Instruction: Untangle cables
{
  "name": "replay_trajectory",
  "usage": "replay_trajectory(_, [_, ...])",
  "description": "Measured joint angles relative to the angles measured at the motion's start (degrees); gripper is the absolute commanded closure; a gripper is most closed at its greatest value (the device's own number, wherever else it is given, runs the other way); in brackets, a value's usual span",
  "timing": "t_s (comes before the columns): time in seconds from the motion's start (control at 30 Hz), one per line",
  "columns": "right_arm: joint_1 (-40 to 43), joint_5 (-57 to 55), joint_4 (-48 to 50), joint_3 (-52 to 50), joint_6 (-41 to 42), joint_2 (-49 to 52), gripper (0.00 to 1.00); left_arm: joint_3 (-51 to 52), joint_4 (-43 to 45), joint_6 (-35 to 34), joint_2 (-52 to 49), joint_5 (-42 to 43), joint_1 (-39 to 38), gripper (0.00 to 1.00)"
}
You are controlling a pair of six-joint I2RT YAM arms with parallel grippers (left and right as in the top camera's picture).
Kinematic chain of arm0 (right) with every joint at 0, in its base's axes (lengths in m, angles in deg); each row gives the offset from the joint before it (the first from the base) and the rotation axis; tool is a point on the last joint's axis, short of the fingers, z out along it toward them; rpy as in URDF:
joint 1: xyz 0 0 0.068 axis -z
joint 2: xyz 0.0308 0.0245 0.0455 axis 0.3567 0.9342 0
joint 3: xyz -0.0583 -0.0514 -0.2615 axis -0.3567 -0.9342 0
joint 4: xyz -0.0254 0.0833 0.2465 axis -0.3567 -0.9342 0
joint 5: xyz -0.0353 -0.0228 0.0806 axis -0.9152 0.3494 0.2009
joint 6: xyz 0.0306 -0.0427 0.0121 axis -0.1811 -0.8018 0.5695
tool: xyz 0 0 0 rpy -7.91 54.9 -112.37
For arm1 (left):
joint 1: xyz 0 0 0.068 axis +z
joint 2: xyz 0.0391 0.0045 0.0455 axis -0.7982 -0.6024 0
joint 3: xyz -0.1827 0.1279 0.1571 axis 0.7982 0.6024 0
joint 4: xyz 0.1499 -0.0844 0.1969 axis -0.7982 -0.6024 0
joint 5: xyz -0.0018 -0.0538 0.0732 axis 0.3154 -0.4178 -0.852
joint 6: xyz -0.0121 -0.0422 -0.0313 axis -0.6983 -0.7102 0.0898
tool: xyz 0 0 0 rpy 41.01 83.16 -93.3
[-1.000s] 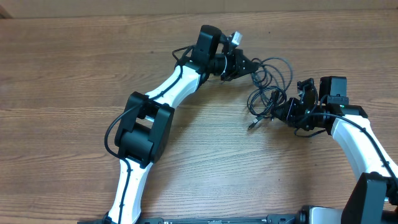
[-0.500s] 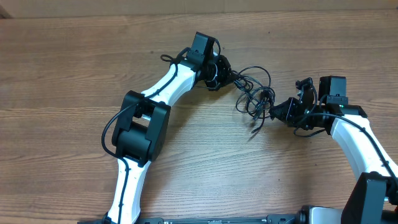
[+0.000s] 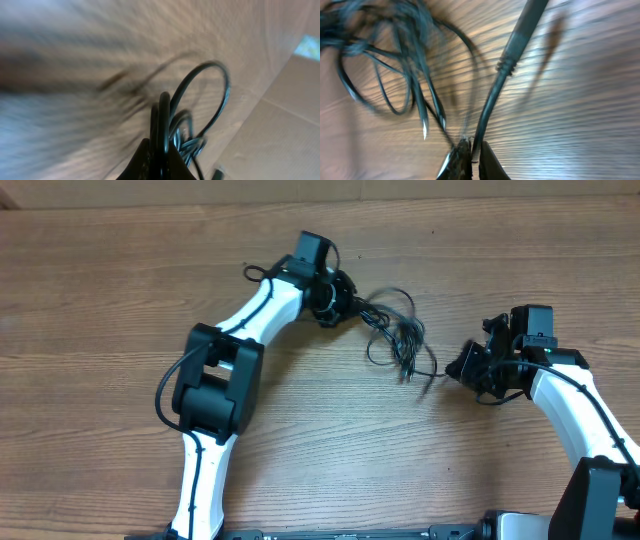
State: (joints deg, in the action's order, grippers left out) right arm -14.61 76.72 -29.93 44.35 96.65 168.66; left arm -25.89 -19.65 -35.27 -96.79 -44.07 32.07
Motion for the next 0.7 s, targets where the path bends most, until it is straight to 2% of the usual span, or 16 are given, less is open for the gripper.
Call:
replay_trajectory(0.07, [0.0,-1.4,0.2,0.0,0.4,0.0,0.93,0.0,1.0,1.7,0.0,1.2,1.7,0.96])
replay_trajectory(0.17, [0.0,-2.6,0.7,0.0,1.4,0.0,0.71,0.0,4.6,5.9,0.0,5.7,4.1,0.96])
replay_trajectory(0.23, [0.0,-2.8,1.2,0.0,1.2,0.0,0.61,0.0,7.5,9.0,0.0,9.7,5.2,0.96])
replay_trajectory(0.37, [0.0,-2.9,1.6,0.0,1.4,0.0,0.5,0.0,14.0,14.4,0.0,18.7,4.8,0.96])
replay_trajectory(0.7, [0.0,-1.4,4.5,0.0,0.2,0.0,0.48,0.1,26.5,20.5,0.0,40.4,2.5,0.96])
